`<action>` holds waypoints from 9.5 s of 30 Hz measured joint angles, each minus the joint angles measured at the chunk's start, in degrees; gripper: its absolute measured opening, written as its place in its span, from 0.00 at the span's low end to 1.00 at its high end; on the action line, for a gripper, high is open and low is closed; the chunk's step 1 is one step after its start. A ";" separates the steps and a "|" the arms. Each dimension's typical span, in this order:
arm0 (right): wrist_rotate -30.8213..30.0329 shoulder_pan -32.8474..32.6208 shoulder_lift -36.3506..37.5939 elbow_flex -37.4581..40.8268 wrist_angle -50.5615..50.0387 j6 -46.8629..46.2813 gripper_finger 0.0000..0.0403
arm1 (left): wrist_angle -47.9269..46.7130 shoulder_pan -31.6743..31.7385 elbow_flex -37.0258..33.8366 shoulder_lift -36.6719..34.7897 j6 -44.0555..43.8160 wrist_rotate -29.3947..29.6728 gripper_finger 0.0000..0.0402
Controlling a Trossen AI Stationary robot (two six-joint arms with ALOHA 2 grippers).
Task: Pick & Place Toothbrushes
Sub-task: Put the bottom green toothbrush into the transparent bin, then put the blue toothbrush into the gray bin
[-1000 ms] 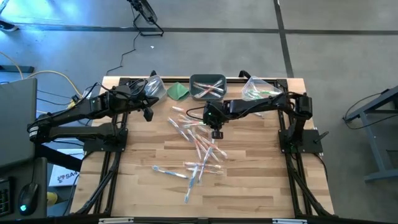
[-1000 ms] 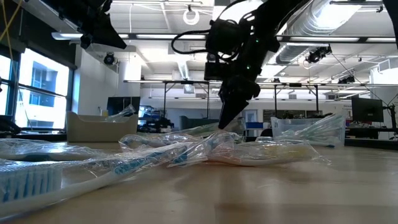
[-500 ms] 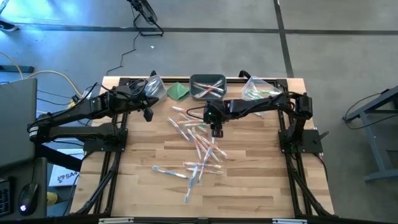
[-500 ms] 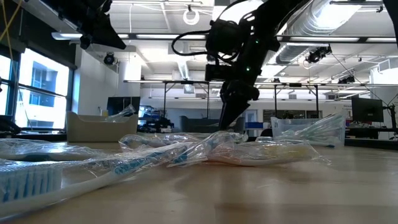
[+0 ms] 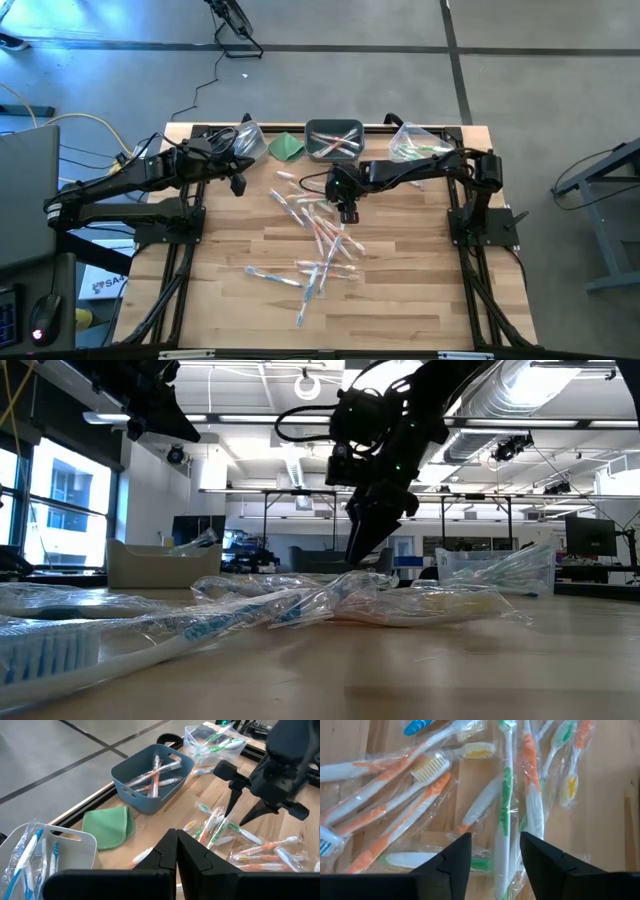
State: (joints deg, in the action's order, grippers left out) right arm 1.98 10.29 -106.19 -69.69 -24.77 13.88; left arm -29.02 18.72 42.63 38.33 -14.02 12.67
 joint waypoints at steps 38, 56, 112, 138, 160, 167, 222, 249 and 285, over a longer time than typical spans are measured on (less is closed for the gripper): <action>-0.11 2.11 -3.04 0.00 -0.16 -0.58 0.22 | -0.07 0.00 0.00 -0.02 -0.02 0.02 0.00; -0.37 2.46 -5.14 -0.13 0.97 -0.40 0.26 | -0.07 0.00 0.00 0.00 0.00 0.03 0.00; -21.73 2.95 31.76 -0.02 -17.21 -13.88 0.10 | 0.57 0.02 0.00 0.00 -0.87 3.29 0.00; -22.08 26.00 31.77 -0.02 -53.17 -24.60 0.10 | 0.41 0.02 0.00 0.04 0.87 5.11 0.00; -16.63 35.56 23.79 -0.02 -54.08 -22.58 0.10 | -1.25 0.02 0.00 0.04 0.83 5.09 0.00; -16.59 36.99 17.71 0.00 -54.07 -21.06 0.10 | -1.19 0.02 0.00 0.04 0.72 5.07 0.00; -18.07 37.24 22.71 -0.13 -44.91 -24.83 0.13 | -1.07 0.02 0.00 0.04 0.66 5.18 0.00; 26.95 22.51 26.67 -0.11 -2.41 -1.20 0.01 | -1.11 0.02 0.00 0.07 -7.98 4.57 0.00; 11.61 25.50 24.22 -0.02 17.84 0.34 0.01 | 2.94 0.07 0.00 11.16 2.02 4.61 0.00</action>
State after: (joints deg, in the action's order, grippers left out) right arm 13.58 35.79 -81.97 -69.71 -6.93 14.21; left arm -26.07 18.79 42.63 49.48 -12.00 17.27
